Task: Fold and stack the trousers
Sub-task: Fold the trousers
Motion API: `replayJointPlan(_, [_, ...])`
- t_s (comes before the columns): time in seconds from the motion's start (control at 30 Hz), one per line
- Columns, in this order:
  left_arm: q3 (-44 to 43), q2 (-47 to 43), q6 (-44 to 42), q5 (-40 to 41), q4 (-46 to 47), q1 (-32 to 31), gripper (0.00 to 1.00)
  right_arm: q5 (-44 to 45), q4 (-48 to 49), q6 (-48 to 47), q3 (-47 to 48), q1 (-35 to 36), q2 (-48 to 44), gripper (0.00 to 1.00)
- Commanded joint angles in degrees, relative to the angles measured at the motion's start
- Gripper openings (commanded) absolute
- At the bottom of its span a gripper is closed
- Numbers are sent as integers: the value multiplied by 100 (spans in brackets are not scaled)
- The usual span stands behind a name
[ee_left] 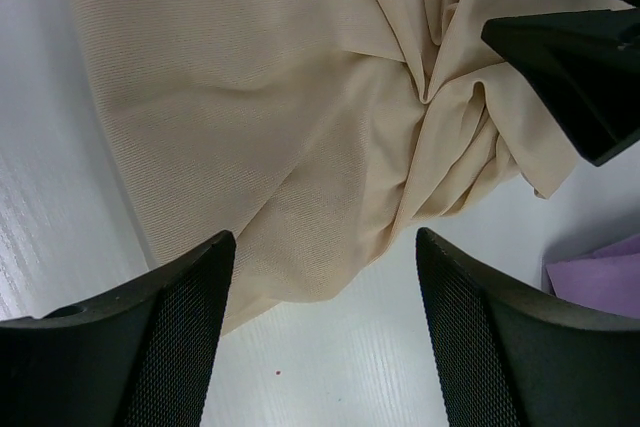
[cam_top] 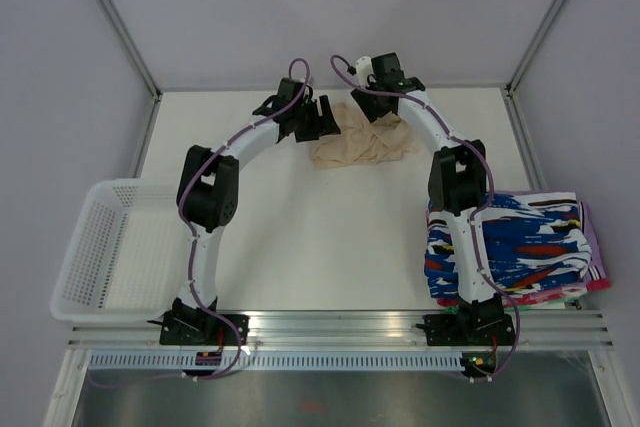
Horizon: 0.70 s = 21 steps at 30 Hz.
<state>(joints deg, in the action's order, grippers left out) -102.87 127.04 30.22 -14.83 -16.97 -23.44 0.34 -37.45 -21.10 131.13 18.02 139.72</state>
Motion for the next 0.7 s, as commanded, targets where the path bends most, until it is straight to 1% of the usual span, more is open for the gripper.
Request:
replayJointPlan(0.0, [-58, 92, -227, -143, 186, -3, 78, -403, -16, -78, 123, -97, 152, 59])
replayJointPlan(0.1, [-110, 128, -218, -152, 159, -11, 78, -561, -52, -69, 10, -132, 169, 59])
replayJointPlan(0.2, [-172, 180, -192, -152, 124, -20, 78, -491, 1, -69, -70, -150, 213, 58])
replayJointPlan(0.23, [-189, 198, -200, -160, 107, -29, 78, -439, 18, -69, -70, -150, 248, 57])
replayJointPlan(0.3, [-233, 242, -200, -178, 89, -38, 78, -316, 45, -52, -27, -158, 319, 48])
replayJointPlan(0.33, [-242, 251, -209, -187, 97, -46, 78, -263, 123, -26, -9, -167, 354, 33])
replayJointPlan(0.4, [-242, 277, -253, -240, 98, -64, 78, -140, 229, 88, 105, -185, 398, 15])
replayJointPlan(0.43, [-251, 294, -305, -248, 89, -99, 78, -96, 264, 202, 140, -211, 424, 0])
replayJointPlan(0.5, [-251, 303, -393, -275, 98, -134, 77, -78, 387, 264, 211, -255, 416, 0])
replayJointPlan(0.57, [-286, 330, -507, -188, 2, -222, 76, -26, 703, 527, 194, -316, 311, 0])
replayJointPlan(0.67, [-409, 435, -736, 23, -261, -328, 73, 378, 1239, 984, 123, -431, 179, 0])
